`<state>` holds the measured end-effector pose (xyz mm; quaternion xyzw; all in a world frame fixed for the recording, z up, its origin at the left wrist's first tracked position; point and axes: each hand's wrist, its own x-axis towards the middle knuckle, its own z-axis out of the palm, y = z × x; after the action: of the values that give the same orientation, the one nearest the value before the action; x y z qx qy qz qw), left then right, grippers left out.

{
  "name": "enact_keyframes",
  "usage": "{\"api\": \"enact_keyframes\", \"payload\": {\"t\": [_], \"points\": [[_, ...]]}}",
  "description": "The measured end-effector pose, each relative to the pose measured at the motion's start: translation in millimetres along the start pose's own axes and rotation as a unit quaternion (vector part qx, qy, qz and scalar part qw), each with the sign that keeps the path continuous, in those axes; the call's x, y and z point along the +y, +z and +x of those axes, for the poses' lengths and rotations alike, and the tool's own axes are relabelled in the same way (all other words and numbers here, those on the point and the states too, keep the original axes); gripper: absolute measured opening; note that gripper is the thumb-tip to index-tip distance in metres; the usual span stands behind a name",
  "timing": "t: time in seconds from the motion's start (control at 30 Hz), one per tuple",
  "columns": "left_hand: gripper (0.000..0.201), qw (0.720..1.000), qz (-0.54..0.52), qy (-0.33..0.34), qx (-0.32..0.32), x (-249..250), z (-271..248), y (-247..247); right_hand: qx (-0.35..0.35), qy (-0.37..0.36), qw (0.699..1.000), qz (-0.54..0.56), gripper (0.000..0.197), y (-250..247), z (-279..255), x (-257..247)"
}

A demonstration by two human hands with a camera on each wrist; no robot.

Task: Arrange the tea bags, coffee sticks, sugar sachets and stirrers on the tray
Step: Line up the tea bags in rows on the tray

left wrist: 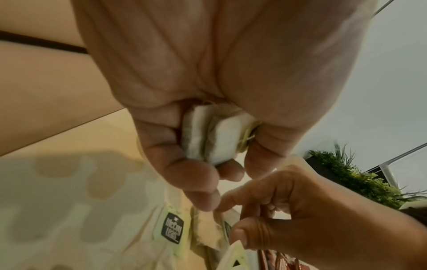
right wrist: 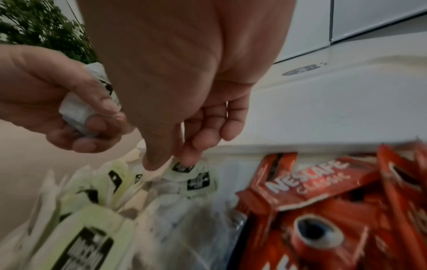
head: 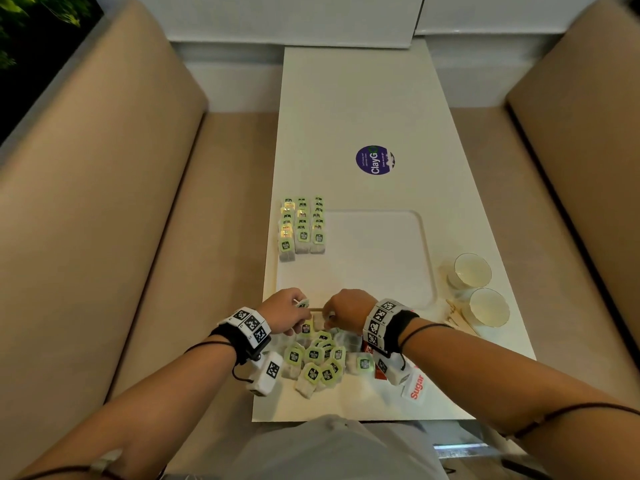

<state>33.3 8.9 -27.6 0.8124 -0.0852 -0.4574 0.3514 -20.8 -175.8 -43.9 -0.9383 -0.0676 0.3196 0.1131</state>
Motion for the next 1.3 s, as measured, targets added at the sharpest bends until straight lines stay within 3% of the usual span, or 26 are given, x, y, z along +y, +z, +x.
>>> {"api": "enact_keyframes", "payload": {"t": [0.23,0.33,0.5,0.63,0.7,1.0,1.2,1.3], "points": [[0.012,0.999,0.031,0.012,-0.007,-9,2,0,0.002,0.007,0.998,-0.057,0.028,8,-3,-1],[0.011,0.999,0.042,0.014,0.004,-11,3,3,-0.017,-0.017,0.997,-0.072,0.010,9,-6,2],[0.003,0.999,0.050,0.011,-0.001,-12,5,6,-0.001,-0.053,0.996,-0.074,0.012,13,-11,11],[0.002,0.998,0.056,0.008,-0.001,-12,8,7,-0.011,-0.055,0.998,-0.036,0.053,14,-14,14],[0.002,0.998,0.060,0.009,-0.001,-12,10,7,-0.022,-0.068,0.997,-0.025,0.059,14,-15,13],[0.006,0.998,0.062,0.024,-0.010,-6,7,9,-0.016,-0.026,0.999,-0.042,0.021,6,-7,3],[0.022,0.994,0.056,0.089,-0.012,-7,5,1,0.062,-0.077,0.995,-0.006,0.023,-5,-12,5],[0.017,0.990,0.094,0.101,-0.014,-2,7,-3,0.093,-0.118,0.988,0.027,0.024,-18,-13,0]]}}
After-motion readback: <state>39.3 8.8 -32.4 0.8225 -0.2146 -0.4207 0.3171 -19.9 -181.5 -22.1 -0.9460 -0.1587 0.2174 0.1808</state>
